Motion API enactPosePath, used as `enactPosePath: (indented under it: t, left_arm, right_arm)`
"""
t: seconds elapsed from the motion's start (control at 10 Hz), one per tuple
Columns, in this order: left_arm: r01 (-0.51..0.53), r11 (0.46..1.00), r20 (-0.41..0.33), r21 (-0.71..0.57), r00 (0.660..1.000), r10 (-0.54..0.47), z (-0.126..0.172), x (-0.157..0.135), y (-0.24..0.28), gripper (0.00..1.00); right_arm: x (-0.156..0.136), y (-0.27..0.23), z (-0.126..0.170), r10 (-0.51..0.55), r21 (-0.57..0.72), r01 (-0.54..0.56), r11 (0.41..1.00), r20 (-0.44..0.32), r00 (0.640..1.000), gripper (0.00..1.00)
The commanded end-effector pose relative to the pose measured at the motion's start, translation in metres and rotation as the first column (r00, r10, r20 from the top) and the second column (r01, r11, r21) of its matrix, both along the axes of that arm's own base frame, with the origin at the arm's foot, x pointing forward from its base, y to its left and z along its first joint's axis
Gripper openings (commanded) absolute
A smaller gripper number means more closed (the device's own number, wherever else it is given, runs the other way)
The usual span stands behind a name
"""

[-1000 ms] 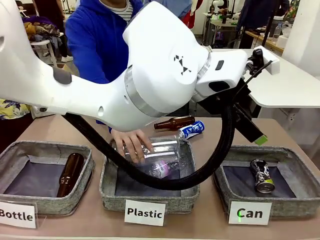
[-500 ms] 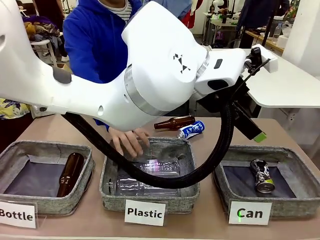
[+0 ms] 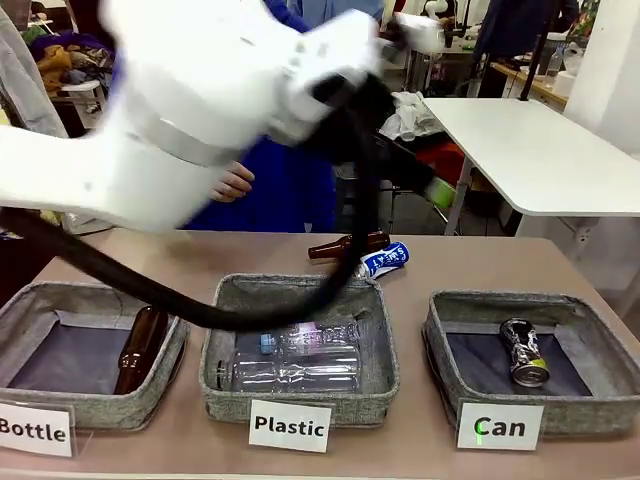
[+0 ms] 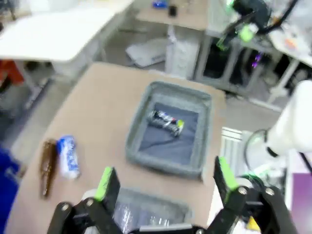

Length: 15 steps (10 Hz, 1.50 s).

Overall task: Sort the can waste into the basket.
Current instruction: Pick up the can waste from the table and place it in the right Fabric basket.

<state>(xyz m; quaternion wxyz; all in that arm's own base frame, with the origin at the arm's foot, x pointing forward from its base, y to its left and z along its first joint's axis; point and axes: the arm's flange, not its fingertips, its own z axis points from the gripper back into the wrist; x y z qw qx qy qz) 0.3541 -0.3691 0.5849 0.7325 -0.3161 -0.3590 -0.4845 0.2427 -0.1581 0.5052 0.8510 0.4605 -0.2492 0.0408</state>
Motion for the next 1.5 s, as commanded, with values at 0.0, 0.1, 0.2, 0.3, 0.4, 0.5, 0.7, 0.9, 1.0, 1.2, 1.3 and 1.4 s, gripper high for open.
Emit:
enactPosePath:
  t: [0.0, 0.1, 0.2, 0.3, 0.4, 0.5, 0.7, 0.9, 1.0, 1.2, 1.3, 1.4]
  left_arm:
    - [-0.149, 0.989, -0.197, -0.027, 0.97, 0.141, 0.007, -0.002, 0.095, 1.0]
    - [-0.201, 0.977, -0.281, -0.075, 0.944, 0.173, 0.009, 0.005, 0.149, 1.0]
    - [-0.337, 0.935, -0.326, -0.113, 0.901, 0.285, 0.002, 0.006, 0.207, 1.0]
    - [-0.325, 0.923, -0.437, -0.207, 0.875, 0.21, -0.023, -0.001, 0.27, 1.0]
    - [-0.437, 0.868, -0.512, -0.235, 0.815, 0.272, -0.048, -0.011, 0.325, 1.0]
    - [-0.484, 0.814, -0.571, -0.321, 0.785, 0.241, -0.078, -0.024, 0.375, 1.0]
    - [-0.539, 0.703, -0.614, -0.465, 0.768, 0.183, -0.142, -0.057, 0.449, 1.0]
    - [-0.547, 0.671, -0.621, -0.501, 0.767, 0.162, -0.179, -0.053, 0.463, 1.0]
    - [-0.586, 0.69, -0.643, -0.425, 0.732, 0.225, -0.115, -0.03, 0.489, 1.0]
    - [-0.586, 0.69, -0.643, -0.425, 0.732, 0.225, -0.115, -0.03, 0.489, 1.0]
    - [-0.586, 0.69, -0.643, -0.425, 0.732, 0.225, -0.115, -0.03, 0.489, 1.0]
    - [-0.586, 0.69, -0.643, -0.425, 0.732, 0.225, -0.115, -0.03, 0.489, 1.0]
  right_arm:
    - [0.039, 0.073, -0.009, 0.063, 0.037, -0.061, 0.997, -0.066, 0.996, 1.0]
    - [0.06, 0.108, -0.002, 0.092, 0.057, -0.088, 0.994, -0.071, 0.993, 1.0]
    - [0.076, 0.138, 0.003, 0.132, 0.089, -0.124, 0.988, -0.082, 0.988, 1.0]
    - [0.09, 0.164, 0.003, 0.201, 0.143, -0.187, 0.972, -0.092, 0.975, 1.0]
    - [0.1, 0.182, -0.001, 0.295, 0.227, -0.262, 0.938, -0.123, 0.948, 1.0]
    - [0.11, 0.189, -0.013, 0.357, 0.299, -0.301, 0.905, -0.153, 0.921, 1.0]
    - [0.134, 0.177, -0.043, 0.376, 0.419, -0.266, 0.868, -0.207, 0.903, 1.0]
    - [0.152, 0.146, -0.053, 0.242, 0.389, -0.15, 0.909, -0.199, 0.95, 1.0]
    - [0.135, 0.139, -0.049, 0.175, 0.262, -0.137, 0.955, -0.128, 0.976, 1.0]
    - [0.137, 0.159, -0.062, 0.315, 0.407, -0.199, 0.892, -0.24, 0.918, 1.0]
    - [0.137, 0.159, -0.062, 0.315, 0.407, -0.199, 0.892, -0.24, 0.918, 1.0]
    - [0.137, 0.159, -0.062, 0.315, 0.407, -0.199, 0.892, -0.24, 0.918, 1.0]
